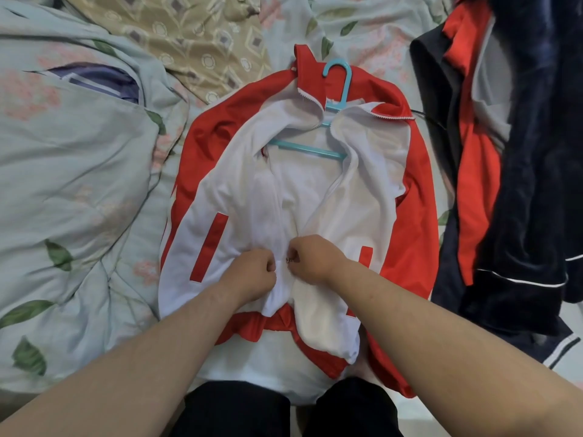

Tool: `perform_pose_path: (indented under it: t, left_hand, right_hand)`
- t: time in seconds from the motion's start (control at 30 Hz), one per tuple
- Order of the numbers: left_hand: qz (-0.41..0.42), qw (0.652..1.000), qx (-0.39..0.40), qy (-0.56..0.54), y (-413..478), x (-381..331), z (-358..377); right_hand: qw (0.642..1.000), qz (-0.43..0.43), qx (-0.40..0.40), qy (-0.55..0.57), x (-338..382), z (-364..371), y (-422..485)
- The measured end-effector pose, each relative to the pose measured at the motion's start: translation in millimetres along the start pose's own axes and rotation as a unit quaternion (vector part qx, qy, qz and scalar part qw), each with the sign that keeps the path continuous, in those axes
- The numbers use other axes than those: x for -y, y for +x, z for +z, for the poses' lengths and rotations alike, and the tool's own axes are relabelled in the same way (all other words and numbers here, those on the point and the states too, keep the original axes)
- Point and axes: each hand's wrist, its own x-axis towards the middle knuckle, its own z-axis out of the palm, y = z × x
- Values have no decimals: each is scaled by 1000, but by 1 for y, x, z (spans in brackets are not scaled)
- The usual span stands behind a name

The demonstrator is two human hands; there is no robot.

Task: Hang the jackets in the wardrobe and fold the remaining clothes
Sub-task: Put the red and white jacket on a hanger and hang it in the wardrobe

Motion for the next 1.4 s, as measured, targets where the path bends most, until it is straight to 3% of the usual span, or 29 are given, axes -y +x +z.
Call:
perform_pose_path:
  t: [0.33, 0.5, 0.73, 1.0, 1.03, 1.1, 1.17, 1.23, 1.4]
  left_hand:
    - [-13, 999, -26, 28, 5, -6, 6]
    - [-35, 999, -36, 0, 8, -9, 7]
    - [-3, 998, 33, -46, 6, -11, -11]
    - [16, 981, 166, 94, 2, -30, -22]
    - [10, 986, 145, 84, 6, -37, -28]
    - [1, 1000, 9, 23, 20, -52, -41]
    - [0, 992, -116, -56, 37, -70, -52]
    - [4, 985, -137, -100, 53, -83, -57]
    - [18, 986, -97, -131, 69, -85, -61]
  right_hand:
    - [998, 7, -10, 54, -4, 0, -7]
    - [997, 0, -63, 54, -5, -5, -8]
    - [989, 12, -134, 69, -9, -40, 4]
    - [979, 30, -178, 91, -26, -79, 21]
    - [978, 30, -179, 99, -28, -81, 22]
    - [975, 27, -184, 123, -32, -87, 24]
    - [972, 16, -181, 151, -32, -92, 26]
    - [967, 7, -182, 178, -31, -96, 27]
    - [958, 4, -196, 209, -32, -99, 30]
